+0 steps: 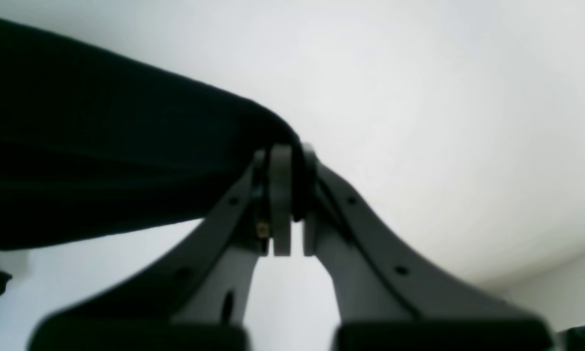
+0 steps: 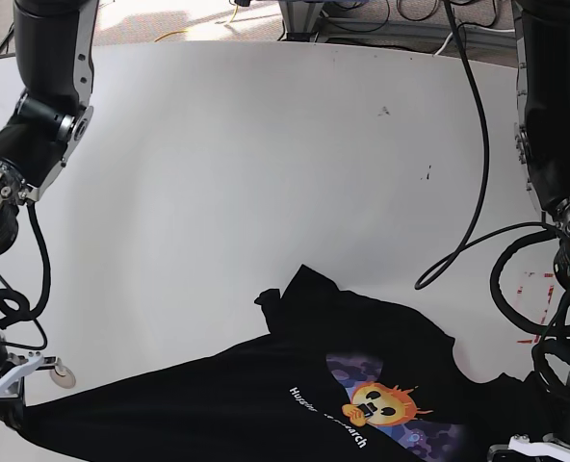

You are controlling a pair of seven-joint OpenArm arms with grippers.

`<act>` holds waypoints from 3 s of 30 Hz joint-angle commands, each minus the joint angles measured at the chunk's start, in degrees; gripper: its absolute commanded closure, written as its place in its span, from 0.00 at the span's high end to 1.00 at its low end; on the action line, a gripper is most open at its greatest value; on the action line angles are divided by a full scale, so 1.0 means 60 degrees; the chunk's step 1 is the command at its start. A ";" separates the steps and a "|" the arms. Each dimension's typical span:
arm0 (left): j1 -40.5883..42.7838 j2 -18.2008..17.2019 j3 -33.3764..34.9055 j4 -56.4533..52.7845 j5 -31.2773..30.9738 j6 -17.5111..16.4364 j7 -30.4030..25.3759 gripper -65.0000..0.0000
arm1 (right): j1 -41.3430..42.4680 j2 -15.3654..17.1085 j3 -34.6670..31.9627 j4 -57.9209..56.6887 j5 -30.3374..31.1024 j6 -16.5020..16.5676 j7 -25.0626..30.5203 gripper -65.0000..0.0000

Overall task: Layout the t-shirt on the table in an organized manner, then fold the t-shirt properly
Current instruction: 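Drag the held shirt across the table and lay it flat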

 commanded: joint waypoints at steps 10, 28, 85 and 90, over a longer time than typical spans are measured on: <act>0.1737 -0.0077 -0.0459 0.1322 0.0027 -0.0004 0.0386 0.00 | -0.2144 -0.0304 0.0760 0.1587 0.0041 0.0000 0.0294 0.00; 0.5385 -0.0106 -0.2657 0.1527 -0.2127 -0.0561 0.1163 0.00 | -0.5953 -0.0479 0.1991 0.1616 0.2414 -0.0073 0.0235 0.00; 1.3517 -0.0693 -0.4459 0.1454 -0.3270 -0.0561 0.2818 0.33 | -1.1184 -0.1300 0.2269 0.1573 0.3835 -0.0088 -0.0600 0.67; 1.3503 -0.0780 -0.4459 0.1454 -0.2991 -0.0561 0.2818 0.65 | -1.1287 -0.1300 0.2254 0.1573 0.3835 -0.0088 -0.0600 0.92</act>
